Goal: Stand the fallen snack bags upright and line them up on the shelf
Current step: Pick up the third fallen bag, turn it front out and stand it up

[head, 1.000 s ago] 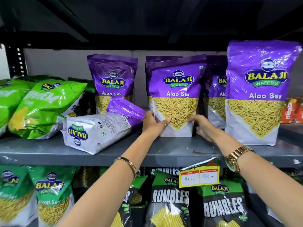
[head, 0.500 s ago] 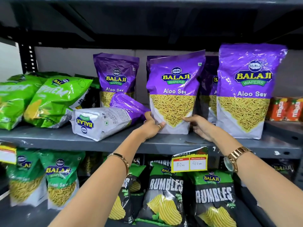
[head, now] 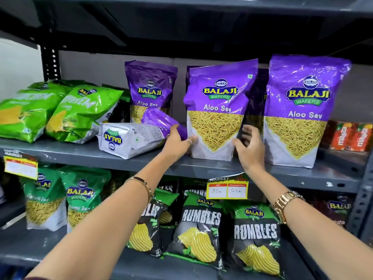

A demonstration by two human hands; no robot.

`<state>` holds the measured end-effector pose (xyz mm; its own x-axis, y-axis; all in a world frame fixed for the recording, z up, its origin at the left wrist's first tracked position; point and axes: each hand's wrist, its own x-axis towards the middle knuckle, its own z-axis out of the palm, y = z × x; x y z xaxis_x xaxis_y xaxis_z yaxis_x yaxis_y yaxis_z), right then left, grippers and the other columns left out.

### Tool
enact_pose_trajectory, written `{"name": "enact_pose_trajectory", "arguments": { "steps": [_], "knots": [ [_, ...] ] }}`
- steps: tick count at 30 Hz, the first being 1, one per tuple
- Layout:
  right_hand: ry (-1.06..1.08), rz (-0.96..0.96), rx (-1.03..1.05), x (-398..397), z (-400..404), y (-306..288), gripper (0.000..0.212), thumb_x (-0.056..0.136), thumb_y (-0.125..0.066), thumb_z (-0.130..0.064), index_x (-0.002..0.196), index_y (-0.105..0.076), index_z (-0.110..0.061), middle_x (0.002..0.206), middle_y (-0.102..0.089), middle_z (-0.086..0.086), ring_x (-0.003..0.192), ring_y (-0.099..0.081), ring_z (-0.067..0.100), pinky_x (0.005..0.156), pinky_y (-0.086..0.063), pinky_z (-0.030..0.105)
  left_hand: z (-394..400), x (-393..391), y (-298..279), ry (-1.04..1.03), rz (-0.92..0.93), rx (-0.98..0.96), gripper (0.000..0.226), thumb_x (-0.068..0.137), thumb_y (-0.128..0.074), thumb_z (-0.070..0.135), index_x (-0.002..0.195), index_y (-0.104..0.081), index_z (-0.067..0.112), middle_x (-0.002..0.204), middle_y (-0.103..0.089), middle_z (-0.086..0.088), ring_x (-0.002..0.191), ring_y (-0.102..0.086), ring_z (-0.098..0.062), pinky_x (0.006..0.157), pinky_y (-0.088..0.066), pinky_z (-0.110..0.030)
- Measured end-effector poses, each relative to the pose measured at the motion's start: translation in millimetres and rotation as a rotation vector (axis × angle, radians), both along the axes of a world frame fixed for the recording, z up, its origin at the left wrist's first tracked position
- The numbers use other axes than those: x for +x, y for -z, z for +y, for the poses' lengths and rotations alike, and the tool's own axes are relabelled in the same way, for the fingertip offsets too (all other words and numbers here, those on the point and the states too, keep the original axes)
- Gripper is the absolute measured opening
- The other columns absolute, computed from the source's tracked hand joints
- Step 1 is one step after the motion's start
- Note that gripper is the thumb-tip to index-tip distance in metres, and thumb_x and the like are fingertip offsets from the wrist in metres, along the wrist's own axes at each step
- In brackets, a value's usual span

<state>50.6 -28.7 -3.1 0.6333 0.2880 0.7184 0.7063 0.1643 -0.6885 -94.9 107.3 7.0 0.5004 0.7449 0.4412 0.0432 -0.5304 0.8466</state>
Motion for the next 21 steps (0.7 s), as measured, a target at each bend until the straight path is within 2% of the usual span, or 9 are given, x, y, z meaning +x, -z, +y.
{"name": "enact_pose_trajectory", "arguments": {
  "steps": [1, 4, 6, 9, 12, 15, 17, 19, 21],
  "knots": [
    [0.048, -0.112, 0.037, -8, -1, 1, 0.037, 0.077, -0.060, -0.014, 0.114, -0.052, -0.011, 0.105, -0.061, 0.006, 0.095, -0.057, 0.020, 0.089, -0.048, 0.036, 2, -5, -5, -0.066, -0.018, 0.060, 0.068, 0.086, -0.059, 0.028, 0.140, -0.023, 0.007, 0.140, -0.042, -0.020, 0.127, -0.042, -0.030, 0.103, -0.032, -0.032],
    [0.102, -0.350, 0.085, -31, 3, 0, 0.030, 0.076, -0.054, -0.013, 0.105, -0.055, -0.006, 0.101, -0.060, 0.014, 0.093, -0.055, 0.024, 0.084, -0.039, 0.025, 11, -22, -26, -0.224, -0.003, 0.218, 0.060, 0.088, -0.056, 0.022, 0.138, -0.029, 0.001, 0.142, -0.042, -0.020, 0.132, -0.037, -0.031, 0.105, -0.029, -0.031],
    [0.063, -0.404, 0.104, -46, 11, -6, 0.024, 0.076, -0.054, -0.008, 0.100, -0.057, -0.003, 0.096, -0.060, 0.013, 0.086, -0.056, 0.026, 0.080, -0.041, 0.029, 20, -37, -39, -0.291, 0.057, 0.304, 0.056, 0.087, -0.057, 0.019, 0.135, -0.034, 0.001, 0.138, -0.045, -0.021, 0.130, -0.039, -0.032, 0.102, -0.029, -0.031],
    [-0.043, -0.353, 0.062, -72, 29, -13, 0.016, 0.078, -0.056, -0.003, 0.093, -0.061, -0.002, 0.087, -0.056, 0.002, 0.071, -0.055, 0.023, 0.071, -0.048, 0.038, 35, -62, -49, -0.396, 0.152, 0.408, 0.051, 0.085, -0.059, 0.017, 0.129, -0.042, 0.001, 0.128, -0.054, -0.024, 0.121, -0.046, -0.036, 0.096, -0.033, -0.034],
    [-0.103, -0.239, -0.046, -99, 55, -15, 0.012, 0.080, -0.059, -0.009, 0.091, -0.064, -0.006, 0.078, -0.060, 0.002, 0.068, -0.055, 0.019, 0.074, -0.048, 0.037, 47, -81, -53, -0.417, 0.197, 0.440, 0.050, 0.083, -0.060, 0.019, 0.128, -0.044, 0.001, 0.120, -0.058, -0.026, 0.115, -0.050, -0.038, 0.095, -0.038, -0.038],
    [-0.171, -0.035, -0.201, -122, 84, -17, 0.022, 0.082, -0.060, -0.024, 0.097, -0.064, -0.008, 0.085, -0.064, 0.006, 0.079, -0.059, 0.020, 0.083, -0.048, 0.031, 60, -97, -56, -0.390, 0.215, 0.456, 0.053, 0.082, -0.062, 0.022, 0.129, -0.044, 0.005, 0.123, -0.058, -0.020, 0.116, -0.051, -0.035, 0.099, -0.040, -0.039],
    [-0.185, 0.153, -0.318, -131, 104, -17, 0.029, 0.083, -0.057, -0.035, 0.094, -0.060, -0.009, 0.090, -0.062, 0.009, 0.093, -0.062, 0.031, 0.092, -0.049, 0.042, 71, -111, -56, -0.366, 0.230, 0.447, 0.057, 0.080, -0.064, 0.027, 0.129, -0.044, 0.007, 0.127, -0.057, -0.018, 0.118, -0.051, -0.033, 0.101, -0.040, -0.041],
    [-0.251, 0.399, -0.333, -136, 119, -17, 0.036, 0.084, -0.056, -0.039, 0.100, -0.056, -0.007, 0.107, -0.061, 0.016, 0.101, -0.060, 0.037, 0.092, -0.051, 0.046, 82, -123, -54, -0.336, 0.242, 0.430, 0.060, 0.078, -0.065, 0.033, 0.129, -0.045, 0.010, 0.128, -0.057, -0.015, 0.119, -0.051, -0.030, 0.100, -0.041, -0.038],
    [-0.345, 0.652, -0.241, -143, 135, -17, 0.049, 0.085, -0.056, -0.037, 0.123, -0.047, -0.007, 0.126, -0.053, 0.016, 0.106, -0.057, 0.032, 0.087, -0.052, 0.038, 94, -137, -51, -0.292, 0.246, 0.419, 0.065, 0.076, -0.065, 0.041, 0.130, -0.044, 0.012, 0.128, -0.057, -0.014, 0.118, -0.051, -0.029, 0.096, -0.040, -0.036]
  ]
}}
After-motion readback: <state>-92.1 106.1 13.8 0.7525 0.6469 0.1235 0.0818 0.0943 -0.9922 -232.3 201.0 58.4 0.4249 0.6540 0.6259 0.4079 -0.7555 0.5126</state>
